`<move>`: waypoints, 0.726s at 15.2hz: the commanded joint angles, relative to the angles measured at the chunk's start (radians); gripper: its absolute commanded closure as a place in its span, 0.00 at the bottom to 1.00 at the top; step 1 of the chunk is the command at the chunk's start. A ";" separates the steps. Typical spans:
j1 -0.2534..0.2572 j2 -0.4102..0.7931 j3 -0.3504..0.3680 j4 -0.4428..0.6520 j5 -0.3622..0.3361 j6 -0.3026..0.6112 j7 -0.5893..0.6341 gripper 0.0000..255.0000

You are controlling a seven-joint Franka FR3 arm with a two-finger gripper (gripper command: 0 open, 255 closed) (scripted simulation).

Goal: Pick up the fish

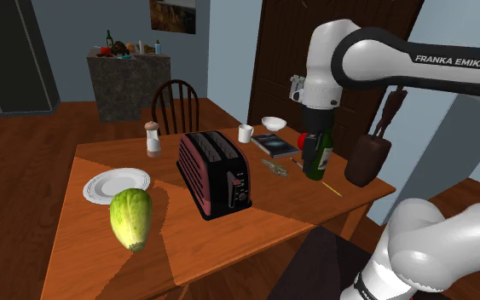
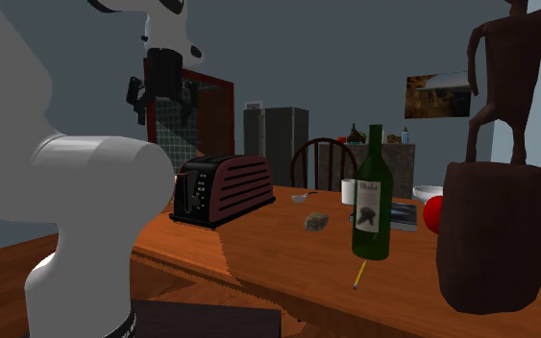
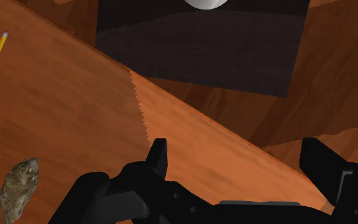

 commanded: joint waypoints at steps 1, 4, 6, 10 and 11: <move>0.000 0.000 0.000 0.000 0.000 0.000 0.000 0.00; -0.024 0.062 -0.045 -0.009 -0.029 0.073 -0.039 0.00; -0.039 0.108 -0.075 -0.010 -0.045 0.121 -0.065 0.00; -0.067 0.212 -0.133 0.005 -0.069 0.214 -0.115 0.00; -0.073 0.240 -0.148 0.011 -0.073 0.236 -0.127 0.00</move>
